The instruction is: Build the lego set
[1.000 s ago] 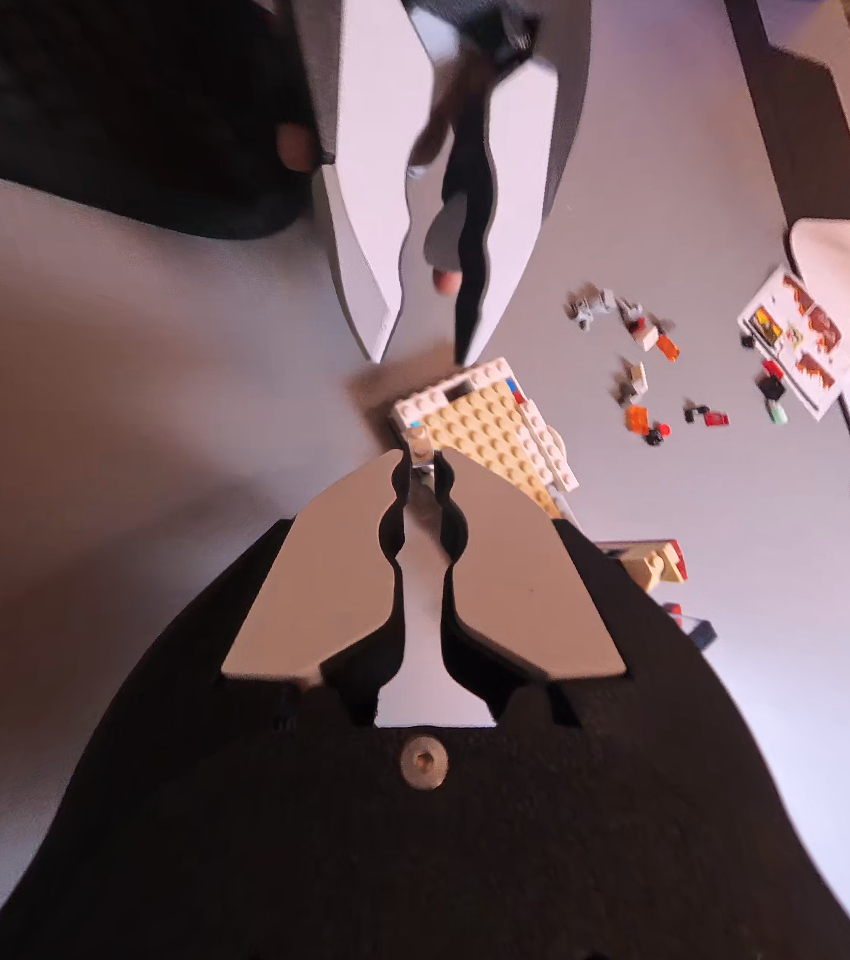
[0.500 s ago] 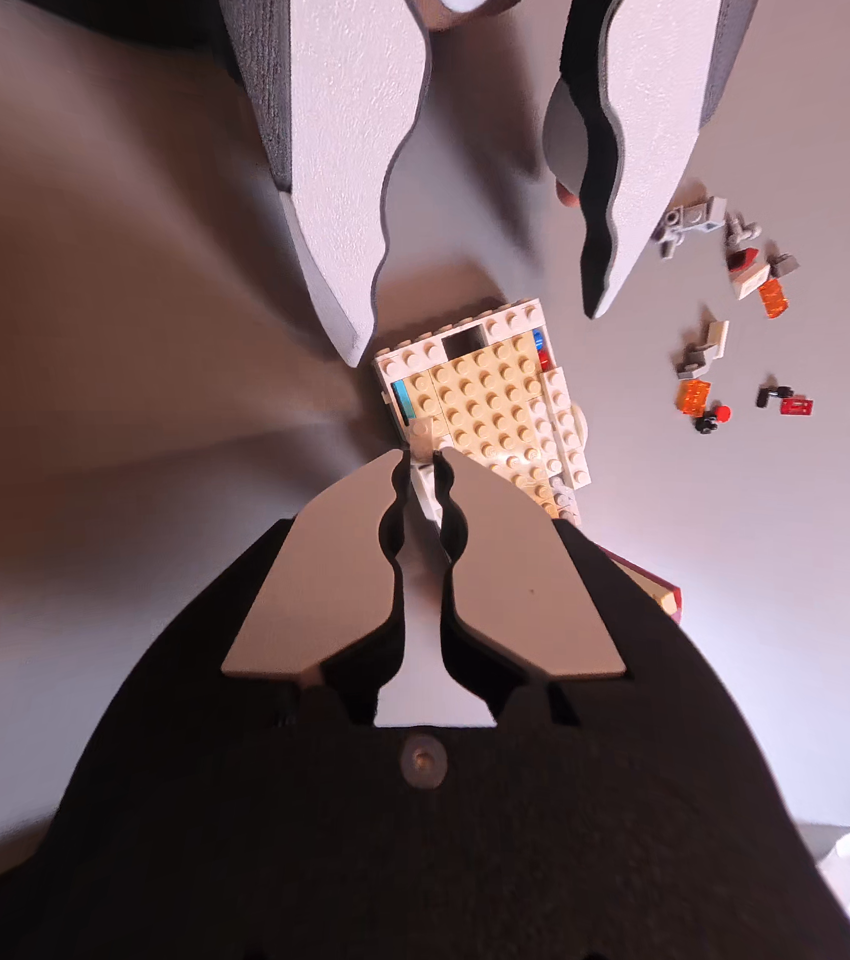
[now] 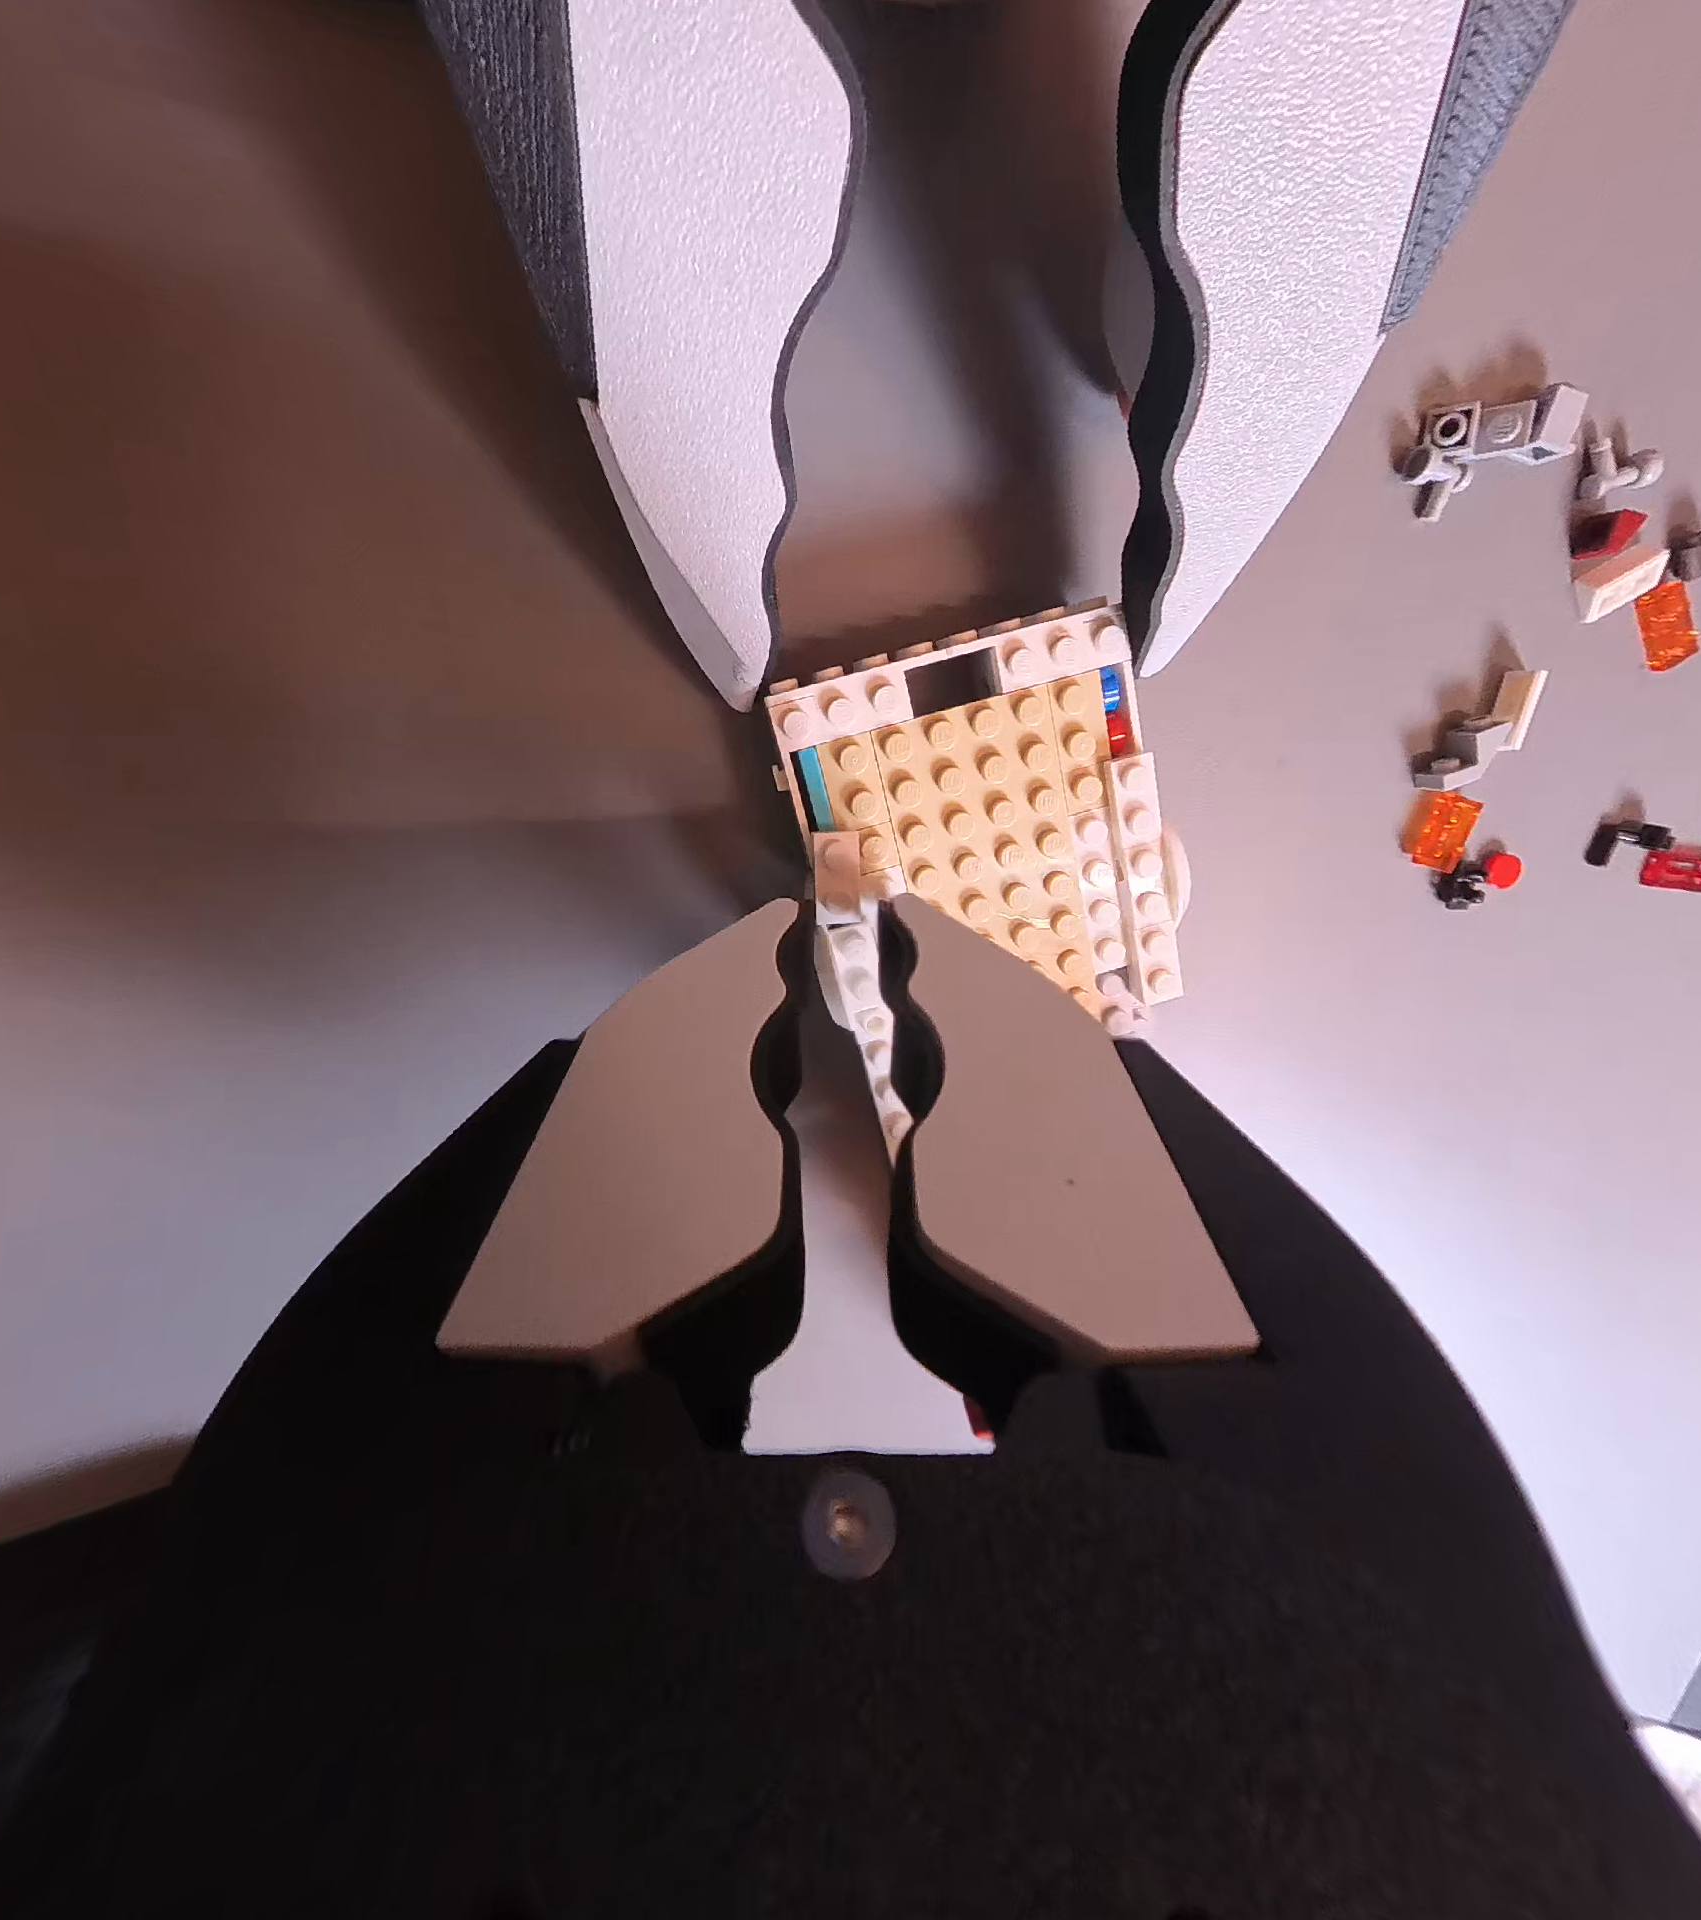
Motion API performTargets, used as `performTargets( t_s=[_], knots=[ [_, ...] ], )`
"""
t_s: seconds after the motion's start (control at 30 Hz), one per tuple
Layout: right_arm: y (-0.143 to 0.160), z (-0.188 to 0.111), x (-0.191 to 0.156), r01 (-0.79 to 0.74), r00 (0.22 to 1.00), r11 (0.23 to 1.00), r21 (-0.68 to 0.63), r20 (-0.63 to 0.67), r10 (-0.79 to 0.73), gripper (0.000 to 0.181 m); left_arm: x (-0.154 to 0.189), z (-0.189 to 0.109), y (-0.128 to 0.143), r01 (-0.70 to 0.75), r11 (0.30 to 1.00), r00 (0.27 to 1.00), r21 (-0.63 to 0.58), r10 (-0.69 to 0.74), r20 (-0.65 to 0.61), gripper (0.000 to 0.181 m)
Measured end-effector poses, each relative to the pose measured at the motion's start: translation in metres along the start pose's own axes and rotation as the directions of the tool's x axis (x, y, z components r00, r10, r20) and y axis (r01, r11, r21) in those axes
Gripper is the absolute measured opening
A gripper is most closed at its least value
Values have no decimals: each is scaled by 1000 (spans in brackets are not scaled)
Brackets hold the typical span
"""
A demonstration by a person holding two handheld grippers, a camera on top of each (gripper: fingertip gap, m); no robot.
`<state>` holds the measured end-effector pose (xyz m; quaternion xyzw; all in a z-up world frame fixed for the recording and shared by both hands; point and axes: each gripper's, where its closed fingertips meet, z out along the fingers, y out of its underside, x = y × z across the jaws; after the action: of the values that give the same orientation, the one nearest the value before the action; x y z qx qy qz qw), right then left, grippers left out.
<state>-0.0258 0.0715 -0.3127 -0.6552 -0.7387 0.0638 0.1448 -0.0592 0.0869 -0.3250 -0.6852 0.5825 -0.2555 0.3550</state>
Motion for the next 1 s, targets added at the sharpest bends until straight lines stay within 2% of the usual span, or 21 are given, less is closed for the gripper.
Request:
performTargets(
  t_s=[0.27, 0.53, 0.77, 1.0],
  knots=[
    [-8, -12, -1, -52, 998, 995, 80, -20, 54, 12, 1, -1, 0, 4, 1000, 1000, 1, -4, -1, 68],
    [-8, -2, 0, -70, 997, 996, 52, -33, 72, 4, 1, -1, 0, 8, 1000, 1000, 2, -8, 1, 68],
    [-7, -1, 0, -58, 998, 998, 30, -27, 59, 3, 2, -2, -1, 8, 1000, 1000, 10, -8, 0, 67],
    [-5, -4, -1, 9, 1000, 1000, 15, -9, -9, 0, 4, -1, -3, -5, 1000, 1000, 11, 5, 6, 77]
  ],
)
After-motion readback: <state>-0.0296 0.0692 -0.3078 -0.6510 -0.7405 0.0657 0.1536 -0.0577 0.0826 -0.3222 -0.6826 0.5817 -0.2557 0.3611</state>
